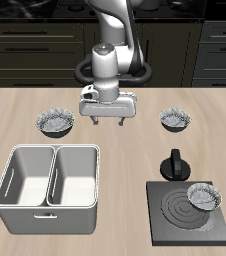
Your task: Turn off the flat stove and place the smallest bowl on it
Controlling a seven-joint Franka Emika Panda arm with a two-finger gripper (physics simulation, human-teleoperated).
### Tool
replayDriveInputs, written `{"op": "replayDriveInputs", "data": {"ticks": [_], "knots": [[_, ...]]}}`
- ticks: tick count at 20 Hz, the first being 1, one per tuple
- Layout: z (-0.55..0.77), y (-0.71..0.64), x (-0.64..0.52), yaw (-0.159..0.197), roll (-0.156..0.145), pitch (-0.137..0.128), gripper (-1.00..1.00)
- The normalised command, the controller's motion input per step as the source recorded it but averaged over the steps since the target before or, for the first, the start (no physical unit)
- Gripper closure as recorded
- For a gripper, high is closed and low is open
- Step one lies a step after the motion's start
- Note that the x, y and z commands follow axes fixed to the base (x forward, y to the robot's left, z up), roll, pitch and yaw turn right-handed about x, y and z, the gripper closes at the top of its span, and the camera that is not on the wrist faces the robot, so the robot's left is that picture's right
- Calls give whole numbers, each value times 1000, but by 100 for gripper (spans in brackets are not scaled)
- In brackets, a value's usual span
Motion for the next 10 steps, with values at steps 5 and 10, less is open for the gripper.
{"op": "replayDriveInputs", "data": {"ticks": [5, 10], "knots": [[-13, 142, 33, 0, 0, 0, -100], [-32, 84, 15, 0, 0, 0, -100]]}}
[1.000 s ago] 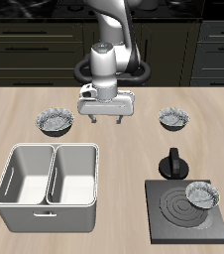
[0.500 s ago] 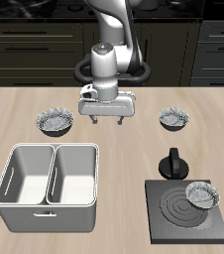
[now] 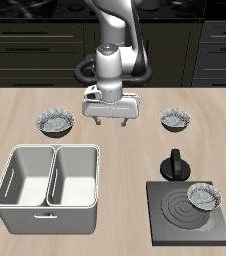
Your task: Turn off the flat stove and place the smallest bowl on it
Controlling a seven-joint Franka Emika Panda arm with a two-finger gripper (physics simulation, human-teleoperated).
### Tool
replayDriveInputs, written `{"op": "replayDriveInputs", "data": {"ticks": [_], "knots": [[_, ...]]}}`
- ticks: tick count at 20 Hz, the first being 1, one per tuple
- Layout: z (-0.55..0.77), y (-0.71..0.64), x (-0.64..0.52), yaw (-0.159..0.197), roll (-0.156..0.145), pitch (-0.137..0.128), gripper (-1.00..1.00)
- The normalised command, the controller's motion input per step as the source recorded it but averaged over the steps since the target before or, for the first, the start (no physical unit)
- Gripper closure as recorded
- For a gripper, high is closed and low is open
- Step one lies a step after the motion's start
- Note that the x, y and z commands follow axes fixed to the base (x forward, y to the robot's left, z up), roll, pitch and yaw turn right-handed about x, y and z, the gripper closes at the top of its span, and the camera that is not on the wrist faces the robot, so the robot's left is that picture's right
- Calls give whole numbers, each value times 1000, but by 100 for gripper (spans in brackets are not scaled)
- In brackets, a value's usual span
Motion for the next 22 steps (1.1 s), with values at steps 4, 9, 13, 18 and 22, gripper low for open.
{"op": "replayDriveInputs", "data": {"ticks": [4, 9, 13, 18, 22], "knots": [[-14, 36, -18, 0, 0, 0, -100], [0, 0, 0, 0, 0, 0, -100], [0, 0, 0, 0, 0, 0, -100], [0, 0, 0, 0, 0, 0, -100], [0, 0, 0, 0, 0, 0, -100]]}}
